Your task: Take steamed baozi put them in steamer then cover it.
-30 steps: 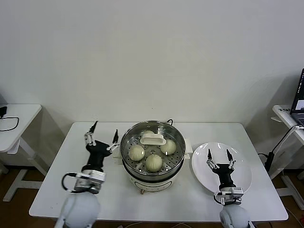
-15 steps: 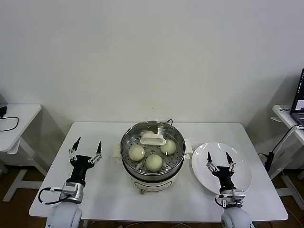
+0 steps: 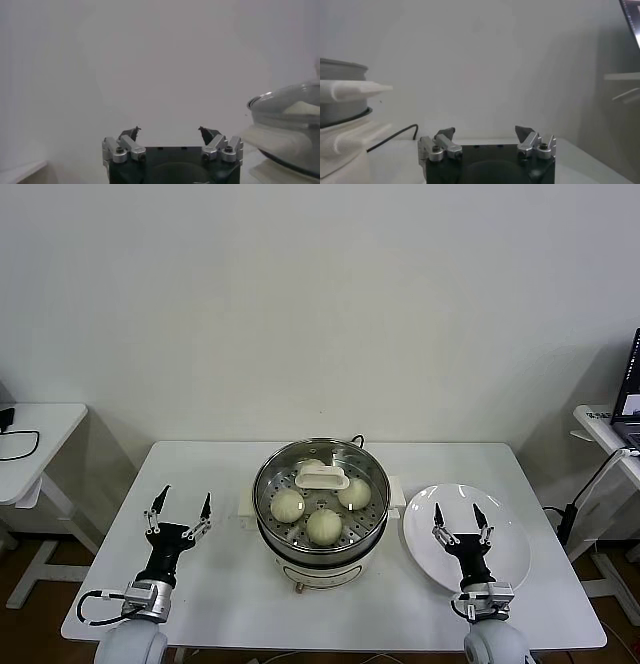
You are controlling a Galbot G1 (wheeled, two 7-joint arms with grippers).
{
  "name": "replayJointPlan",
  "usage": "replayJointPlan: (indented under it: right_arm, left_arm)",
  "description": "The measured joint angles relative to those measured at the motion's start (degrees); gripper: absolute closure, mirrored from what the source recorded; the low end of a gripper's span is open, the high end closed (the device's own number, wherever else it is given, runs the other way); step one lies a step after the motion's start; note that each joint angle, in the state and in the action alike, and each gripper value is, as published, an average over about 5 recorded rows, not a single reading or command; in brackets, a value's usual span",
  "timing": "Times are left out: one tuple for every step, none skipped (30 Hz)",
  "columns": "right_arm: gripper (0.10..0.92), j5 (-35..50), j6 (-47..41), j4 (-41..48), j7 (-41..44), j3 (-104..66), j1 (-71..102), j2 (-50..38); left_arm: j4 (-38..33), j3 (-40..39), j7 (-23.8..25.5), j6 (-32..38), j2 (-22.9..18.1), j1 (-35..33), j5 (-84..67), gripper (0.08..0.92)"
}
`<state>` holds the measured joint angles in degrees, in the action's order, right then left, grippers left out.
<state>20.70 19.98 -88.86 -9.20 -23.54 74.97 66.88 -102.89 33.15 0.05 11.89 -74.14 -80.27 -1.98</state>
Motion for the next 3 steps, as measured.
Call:
replayJointPlan:
  right_arm:
    - [0.203,0.00,0.00,0.01,-0.01,0.03,0.02,0.00]
    - [0.203,0.00,0.00,0.02,-0.01,0.05,0.03,0.00]
    - [0.203,-0.01,0.00,0.03,-0.02,0.06,0.04,0.00]
  left_arm:
    - [0.10,-0.06,0.05,0.15,-0.01,0.01,-0.03,0.177]
    - [0.15,-0.09,0.08,0.22,-0.02,0.02,-0.04,0.177]
    - [0.18,-0.12,0.11,0.28,-0.03,0.02,-0.05,0.177]
